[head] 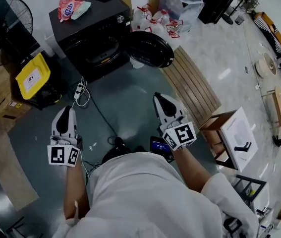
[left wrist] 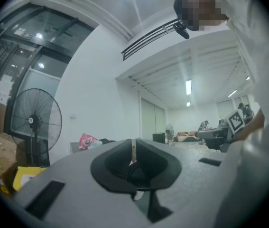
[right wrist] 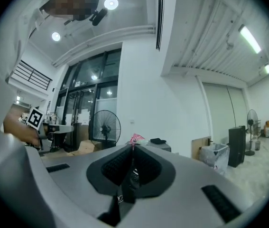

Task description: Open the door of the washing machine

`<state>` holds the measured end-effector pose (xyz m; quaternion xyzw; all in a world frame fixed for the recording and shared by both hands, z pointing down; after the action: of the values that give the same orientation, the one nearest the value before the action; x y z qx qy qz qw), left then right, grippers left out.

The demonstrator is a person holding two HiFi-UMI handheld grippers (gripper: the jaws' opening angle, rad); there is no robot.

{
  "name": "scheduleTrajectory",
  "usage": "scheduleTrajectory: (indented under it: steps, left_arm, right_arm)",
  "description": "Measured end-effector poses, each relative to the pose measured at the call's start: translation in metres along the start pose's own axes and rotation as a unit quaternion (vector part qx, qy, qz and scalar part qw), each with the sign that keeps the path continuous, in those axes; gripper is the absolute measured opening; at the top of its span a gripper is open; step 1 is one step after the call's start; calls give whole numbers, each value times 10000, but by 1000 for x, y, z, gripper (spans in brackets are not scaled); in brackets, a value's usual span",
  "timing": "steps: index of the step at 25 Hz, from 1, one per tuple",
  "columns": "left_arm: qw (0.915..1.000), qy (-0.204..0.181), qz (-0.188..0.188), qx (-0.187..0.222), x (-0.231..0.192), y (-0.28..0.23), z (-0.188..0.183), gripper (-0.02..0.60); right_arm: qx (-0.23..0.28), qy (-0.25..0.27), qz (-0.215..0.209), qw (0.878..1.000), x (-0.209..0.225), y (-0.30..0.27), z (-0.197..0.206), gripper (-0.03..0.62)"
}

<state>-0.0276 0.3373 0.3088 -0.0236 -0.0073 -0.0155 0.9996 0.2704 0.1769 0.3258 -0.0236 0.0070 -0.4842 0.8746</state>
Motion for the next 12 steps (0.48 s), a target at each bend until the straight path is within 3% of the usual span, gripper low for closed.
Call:
scheduleTrajectory:
  steps: [6, 12]
  left_arm:
    - [9996, 91, 195, -169, 62, 6, 10, 32]
    - [9991, -37, 153, -383, 89, 23, 24, 32]
  right_arm:
    - [136, -5, 56, 9999, 16, 51, 8, 37]
    - [159, -212, 183, 9995, 26, 81, 29, 37]
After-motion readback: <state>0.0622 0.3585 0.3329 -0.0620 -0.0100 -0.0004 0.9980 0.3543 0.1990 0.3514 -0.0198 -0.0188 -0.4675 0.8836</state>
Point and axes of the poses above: the fingertips, and each gripper's own axes: y backward along the fingers, x to its right, z out of its underside, the point moved 4 cm from there along y, backward along the fingers, and after that the axes turned 5 degrees about -x, right-handed, at the moved point
